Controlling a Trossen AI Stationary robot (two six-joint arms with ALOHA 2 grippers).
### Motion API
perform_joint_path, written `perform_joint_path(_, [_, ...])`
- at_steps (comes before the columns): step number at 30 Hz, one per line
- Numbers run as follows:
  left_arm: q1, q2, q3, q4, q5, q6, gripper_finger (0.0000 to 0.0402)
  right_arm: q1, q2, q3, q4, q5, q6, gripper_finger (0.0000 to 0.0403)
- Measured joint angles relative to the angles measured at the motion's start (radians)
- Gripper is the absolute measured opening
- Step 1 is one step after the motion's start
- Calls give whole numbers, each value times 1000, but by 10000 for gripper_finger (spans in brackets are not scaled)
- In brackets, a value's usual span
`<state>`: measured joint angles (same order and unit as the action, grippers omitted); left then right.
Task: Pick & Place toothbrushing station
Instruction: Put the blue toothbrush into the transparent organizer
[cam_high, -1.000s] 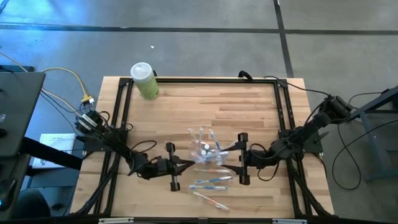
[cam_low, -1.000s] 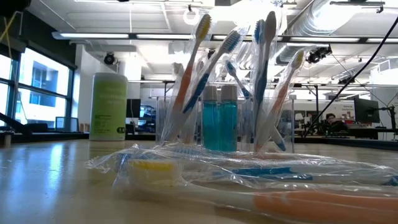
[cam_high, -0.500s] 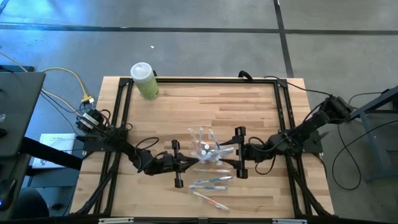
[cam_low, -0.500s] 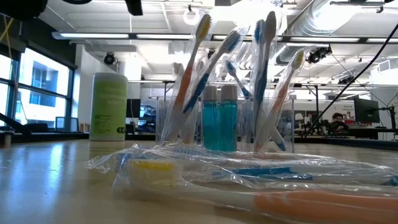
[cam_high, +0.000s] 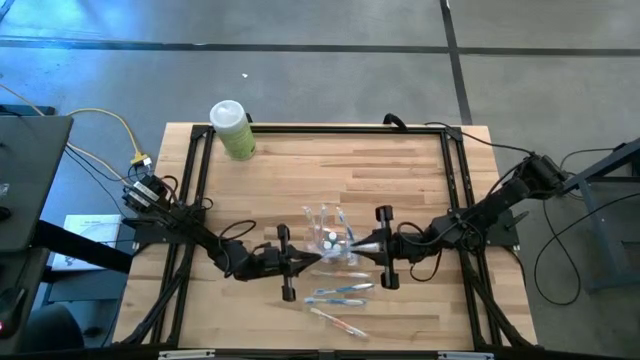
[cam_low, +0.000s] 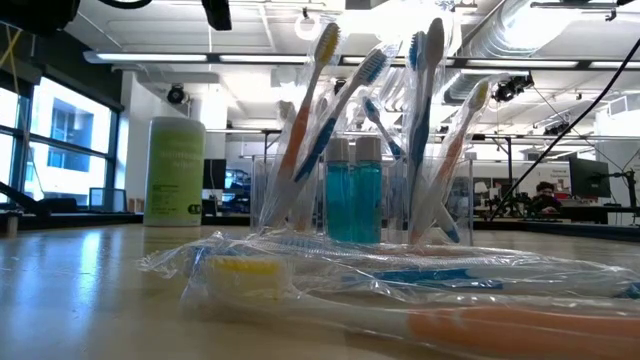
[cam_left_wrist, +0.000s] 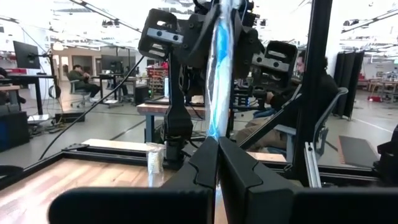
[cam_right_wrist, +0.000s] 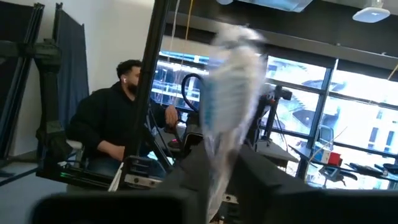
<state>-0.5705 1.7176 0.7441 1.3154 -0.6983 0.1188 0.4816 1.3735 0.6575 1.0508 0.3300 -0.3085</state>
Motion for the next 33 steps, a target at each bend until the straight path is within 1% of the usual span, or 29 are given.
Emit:
perform_joint_path(1, [0,0,0,-4,-2,0,2,0,0,0,-3,-9,0,25])
perform_joint_path(2, [0,0,0,-11,-3,2,2,1,0,0,-6,-18,-2,16])
perform_joint_path(8, [-8,0,0,-49,-3,93,4,1,0,0,-32,-25,19,10])
perform_joint_path(11, [-22,0,0,-53,-4,172,15,1,0,0,-32,-26,20,10])
perform_joint_path(14, [-45,0,0,-62,9,234,43,1,0,0,-31,-26,20,10])
perform_joint_path(17, [-58,0,0,-31,9,202,86,7,0,0,-34,-23,19,10])
perform_joint_path(21, [-74,0,0,13,9,198,144,35,-2,0,-42,-24,19,10])
perform_joint_path(22, [-81,0,0,23,8,198,155,51,-8,0,-48,-39,18,10])
perform_joint_path(25, [-113,0,0,57,8,221,179,110,-35,0,-60,-163,-1,11])
perform_joint_path(28, [-155,0,0,62,8,221,186,189,-75,0,-135,-198,-11,12])
perform_joint_path(29, [-170,0,0,62,5,217,186,215,-92,0,-179,-193,-11,11])
perform_joint_path(31, [-207,0,0,61,-15,216,187,264,-117,1,-286,-141,10,10])
perform_joint_path(33, [-243,0,0,51,-59,216,187,305,-126,1,-382,-36,65,10])
